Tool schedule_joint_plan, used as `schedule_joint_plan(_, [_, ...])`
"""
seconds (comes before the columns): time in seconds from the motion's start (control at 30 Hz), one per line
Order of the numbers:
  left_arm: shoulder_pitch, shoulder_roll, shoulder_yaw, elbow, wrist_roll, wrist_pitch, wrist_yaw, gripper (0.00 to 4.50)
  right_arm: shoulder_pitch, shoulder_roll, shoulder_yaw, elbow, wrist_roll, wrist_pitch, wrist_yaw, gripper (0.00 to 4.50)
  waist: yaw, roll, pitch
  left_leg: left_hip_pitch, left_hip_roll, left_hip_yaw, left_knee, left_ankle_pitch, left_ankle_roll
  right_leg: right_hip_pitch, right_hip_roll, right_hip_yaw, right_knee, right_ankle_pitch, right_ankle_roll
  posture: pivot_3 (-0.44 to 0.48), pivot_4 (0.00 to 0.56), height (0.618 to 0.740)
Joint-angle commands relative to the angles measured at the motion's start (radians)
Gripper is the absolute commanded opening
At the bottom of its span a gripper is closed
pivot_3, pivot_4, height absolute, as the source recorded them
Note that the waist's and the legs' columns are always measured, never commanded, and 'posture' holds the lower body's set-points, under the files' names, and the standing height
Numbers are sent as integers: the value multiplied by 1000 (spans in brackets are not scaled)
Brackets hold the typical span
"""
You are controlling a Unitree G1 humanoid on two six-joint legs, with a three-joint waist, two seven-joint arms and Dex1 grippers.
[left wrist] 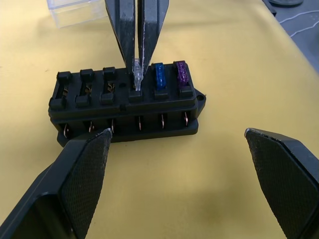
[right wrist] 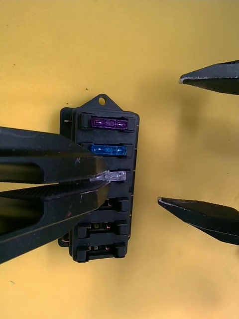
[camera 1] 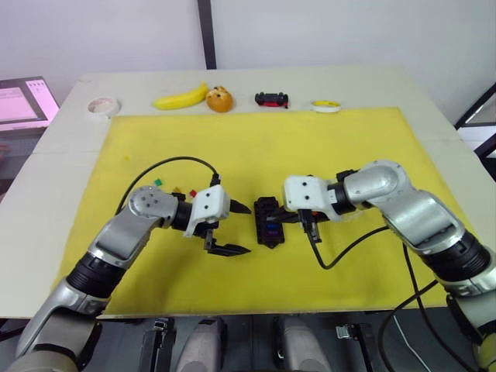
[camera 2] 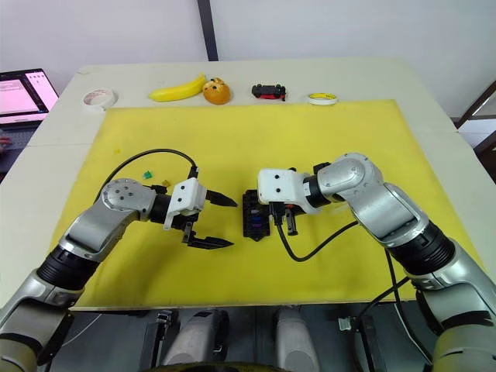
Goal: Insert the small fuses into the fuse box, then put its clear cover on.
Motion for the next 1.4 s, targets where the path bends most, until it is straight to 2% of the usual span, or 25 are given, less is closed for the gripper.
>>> schedule_joint_plan(0.03, [-6,-4,31,-40,-6,1,4,4473,-9,10,-35,-6,-3,-4,8,0,0,0,0,0,0,0,0,0,0,0,0,0,0,0,0,0,150,740])
schedule_joint_plan(0.7, [6,-9,37,-36,-3,-2,12,4473,-32,27,-32,25,-22,1,49,0,-1,0,0,0,0,0,1,0,0,0,0,0,2,0,0,0,150,740])
schedule_joint_plan(0.8, [8,-9,37,-40,-3,0,14,4500,-34,27,-35,21,-24,-1,49,1003,-1,0,0,0,0,0,2,0,0,0,0,0,2,0,0,0,150,740])
schedule_joint_plan(0.87, [8,-9,36,-41,-4,1,16,4500,-35,27,-38,20,-28,-4,49,1928,-1,0,0,0,0,0,2,0,0,0,0,0,3,0,0,0,150,740])
schedule_joint_plan(1.2, [3,-7,34,-35,-5,-4,14,4500,-47,16,-74,-7,-16,9,61,1928,0,0,0,0,-1,1,11,-2,3,0,0,1,10,0,0,0,150,740])
schedule_joint_plan(1.4, [-5,-11,35,-37,-12,1,9,4500,-4,40,-182,-40,84,64,42,1928,0,0,0,0,-1,0,12,-2,3,0,0,1,11,0,0,0,150,740])
